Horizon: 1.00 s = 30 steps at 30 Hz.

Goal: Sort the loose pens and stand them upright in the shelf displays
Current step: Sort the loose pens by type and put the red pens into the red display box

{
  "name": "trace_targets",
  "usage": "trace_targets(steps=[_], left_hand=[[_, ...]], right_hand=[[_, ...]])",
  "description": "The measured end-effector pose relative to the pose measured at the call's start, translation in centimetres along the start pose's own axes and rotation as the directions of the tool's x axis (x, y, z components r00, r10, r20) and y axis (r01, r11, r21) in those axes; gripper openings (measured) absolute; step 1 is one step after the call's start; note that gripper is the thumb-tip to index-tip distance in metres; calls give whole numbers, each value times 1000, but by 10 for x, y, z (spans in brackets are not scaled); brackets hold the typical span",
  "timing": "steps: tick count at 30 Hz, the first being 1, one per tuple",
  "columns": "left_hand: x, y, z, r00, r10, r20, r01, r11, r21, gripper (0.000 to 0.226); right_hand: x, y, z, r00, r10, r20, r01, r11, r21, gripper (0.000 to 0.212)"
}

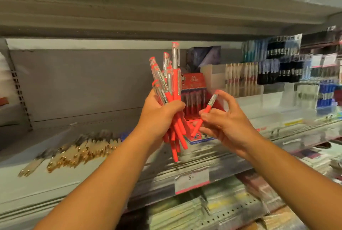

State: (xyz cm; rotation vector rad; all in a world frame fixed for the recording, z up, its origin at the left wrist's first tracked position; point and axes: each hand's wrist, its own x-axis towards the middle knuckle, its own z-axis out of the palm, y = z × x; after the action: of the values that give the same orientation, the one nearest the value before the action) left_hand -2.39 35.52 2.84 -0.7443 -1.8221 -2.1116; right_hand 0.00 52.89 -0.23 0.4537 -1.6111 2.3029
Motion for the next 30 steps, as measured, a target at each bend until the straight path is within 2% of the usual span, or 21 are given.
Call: trace_targets(steps=[7, 10, 17, 23, 28, 30], left_hand=[[12, -19, 47, 991, 14, -135, -10, 1000, 26, 27], [31, -25, 54, 986, 21, -166, -17, 1000, 21, 21], [70, -44, 65, 979, 43, -202, -39, 999, 20, 21], [83, -58, 64, 957, 38, -287, -15, 996, 82, 17], [81, -63, 65, 920, 61, -386, -13, 992, 125, 17], [77, -67, 68, 910, 59, -411, -4, 991, 133, 20]], right_hand=[[30, -4, -52, 999, -52, -7, 51, 993, -111, 79], [51, -3, -62, 994, -108, 14, 109, 980, -164, 76], [102, 1, -89, 962, -275, -5, 256, 904, -342, 63], [156, 8, -104, 919, -393, 18, 318, 714, -624, 66], [177, 21, -98, 856, -453, 249, 454, 429, -781, 59], [181, 21, -97, 856, -423, 298, 453, 333, -827, 55]])
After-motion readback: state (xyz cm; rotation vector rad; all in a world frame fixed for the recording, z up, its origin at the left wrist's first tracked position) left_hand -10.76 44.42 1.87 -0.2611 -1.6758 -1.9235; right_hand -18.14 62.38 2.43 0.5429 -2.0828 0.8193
